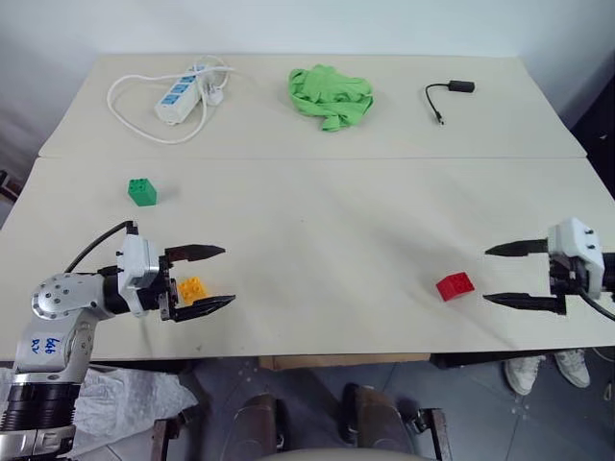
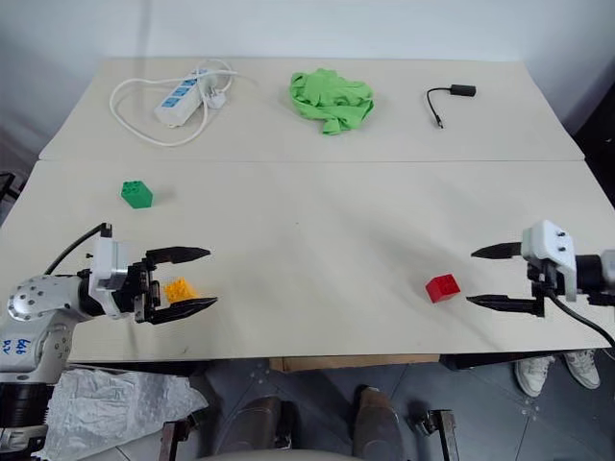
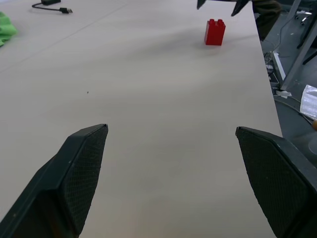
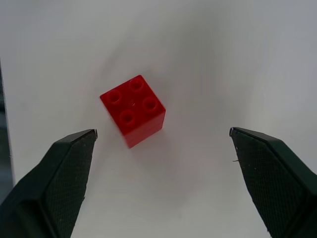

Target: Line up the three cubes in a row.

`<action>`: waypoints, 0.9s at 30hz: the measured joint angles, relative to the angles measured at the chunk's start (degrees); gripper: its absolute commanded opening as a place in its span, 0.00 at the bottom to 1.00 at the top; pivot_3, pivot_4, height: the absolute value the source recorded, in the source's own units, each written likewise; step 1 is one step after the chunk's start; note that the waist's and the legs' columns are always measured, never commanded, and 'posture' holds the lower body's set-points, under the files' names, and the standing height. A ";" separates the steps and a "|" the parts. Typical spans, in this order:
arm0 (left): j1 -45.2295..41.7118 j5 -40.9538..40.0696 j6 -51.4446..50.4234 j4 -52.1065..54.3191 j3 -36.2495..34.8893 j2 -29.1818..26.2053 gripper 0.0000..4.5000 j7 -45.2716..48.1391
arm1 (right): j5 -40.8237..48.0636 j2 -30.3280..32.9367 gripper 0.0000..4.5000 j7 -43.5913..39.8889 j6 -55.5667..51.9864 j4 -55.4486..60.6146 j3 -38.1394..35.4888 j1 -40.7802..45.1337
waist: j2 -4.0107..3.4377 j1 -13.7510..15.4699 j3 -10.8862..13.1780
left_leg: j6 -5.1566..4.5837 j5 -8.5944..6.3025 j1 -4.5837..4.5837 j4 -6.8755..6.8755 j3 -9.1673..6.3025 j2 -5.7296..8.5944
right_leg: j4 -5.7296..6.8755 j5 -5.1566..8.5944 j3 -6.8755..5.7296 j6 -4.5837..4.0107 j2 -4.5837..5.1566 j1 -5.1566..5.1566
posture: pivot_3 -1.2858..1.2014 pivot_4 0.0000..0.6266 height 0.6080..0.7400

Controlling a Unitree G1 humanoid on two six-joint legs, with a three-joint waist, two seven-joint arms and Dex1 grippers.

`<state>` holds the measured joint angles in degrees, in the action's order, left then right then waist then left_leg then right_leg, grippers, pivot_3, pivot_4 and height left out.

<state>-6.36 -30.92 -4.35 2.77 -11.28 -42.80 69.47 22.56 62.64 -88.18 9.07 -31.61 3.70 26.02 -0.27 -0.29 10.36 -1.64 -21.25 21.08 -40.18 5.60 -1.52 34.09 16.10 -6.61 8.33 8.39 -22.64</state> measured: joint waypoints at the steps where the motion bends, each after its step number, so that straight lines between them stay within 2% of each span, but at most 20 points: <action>1: 0.40 0.02 0.04 0.41 0.02 0.00 0.97 -0.02 | -0.07 0.00 1.00 -0.04 0.55 -0.62 2.66 1.41 | -0.01 0.11 0.01 | 0.00 0.00 0.04 -0.01 -0.01 0.00 | -0.01 0.00 -0.03 0.00 0.00 0.00 | 0.52 0.24 1.00; 4: 0.88 0.25 0.18 1.17 -0.04 0.01 0.97 -0.48 | -0.17 -0.06 1.00 -0.10 1.27 -2.23 10.37 5.28 | -0.02 0.13 0.01 | 0.00 0.00 0.06 -0.02 -0.04 0.01 | -0.02 0.00 -0.03 0.00 0.01 0.00 | 0.52 0.24 1.00; 6: 1.57 0.41 0.22 1.47 -0.07 0.02 1.00 -0.97 | -0.35 -0.09 0.91 -0.16 2.32 -3.89 14.91 7.52 | -0.02 0.08 0.01 | 0.00 0.00 0.07 -0.02 -0.05 0.01 | -0.03 0.00 -0.05 0.00 0.01 0.00 | 0.52 0.24 1.00; 8: 2.44 0.51 0.30 1.90 -0.12 0.06 1.00 -1.36 | -0.21 -0.22 0.79 -0.24 3.75 -6.12 17.89 9.55 | -0.05 0.00 0.03 | 0.00 0.00 0.07 -0.02 -0.04 0.00 | -0.04 0.00 -0.05 0.00 0.01 -0.01 | 0.52 0.24 1.00; 14: 3.73 0.54 1.02 3.53 -0.67 0.28 1.00 -2.91 | 1.90 -0.25 0.33 -0.47 7.34 -9.15 23.26 13.43 | -0.07 -0.01 0.04 | 0.01 -0.01 0.07 -0.02 -0.05 -0.01 | -0.04 0.00 -0.07 0.00 0.01 -0.01 | 0.52 0.24 1.00; 20: 4.77 0.61 1.86 3.48 -1.35 0.75 1.00 -3.55 | 6.76 -0.77 0.33 -0.45 1.38 -6.16 25.03 17.61 | -0.18 -0.06 0.10 | 0.02 -0.01 0.06 -0.03 -0.05 -0.04 | -0.02 -0.01 -0.07 -0.02 0.03 -0.03 | 0.52 0.24 1.00; 22: 4.78 0.67 1.98 3.10 -1.66 0.99 1.00 -3.63 | 6.55 -5.07 0.33 -0.14 -4.15 -5.63 23.79 22.29 | -0.18 -0.64 0.10 | 0.04 -0.02 0.05 -0.06 0.03 -0.12 | 0.00 -0.03 -0.08 -0.09 0.00 -0.05 | 0.52 0.24 1.00; 24: 3.47 0.87 2.21 2.93 -1.17 1.68 1.00 -3.66 | 3.94 -12.31 0.33 0.51 -10.74 -4.61 23.12 28.85 | -0.18 -1.50 0.11 | 0.13 0.03 0.06 -0.05 0.04 -0.14 | 0.12 -0.04 -0.08 -0.15 -0.02 -0.14 | 0.52 0.24 1.00; 27: 2.67 1.05 2.65 2.52 -1.10 1.93 1.00 -3.48 | -0.80 -17.49 0.33 0.99 -13.93 -6.25 22.91 33.00 | -0.18 -1.17 0.10 | 0.16 0.03 0.15 -0.02 -0.06 -0.12 | 0.28 0.03 -0.19 -0.28 -0.02 -0.25 | 0.52 0.24 1.00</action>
<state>-3.69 -29.87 -1.70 5.29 -12.38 -40.87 66.00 21.76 45.15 -87.19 -4.86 -37.86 26.60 59.02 -0.46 -1.46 10.47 -1.48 -21.23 21.22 -40.20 5.54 -1.64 34.36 16.13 -6.80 8.06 8.37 -22.89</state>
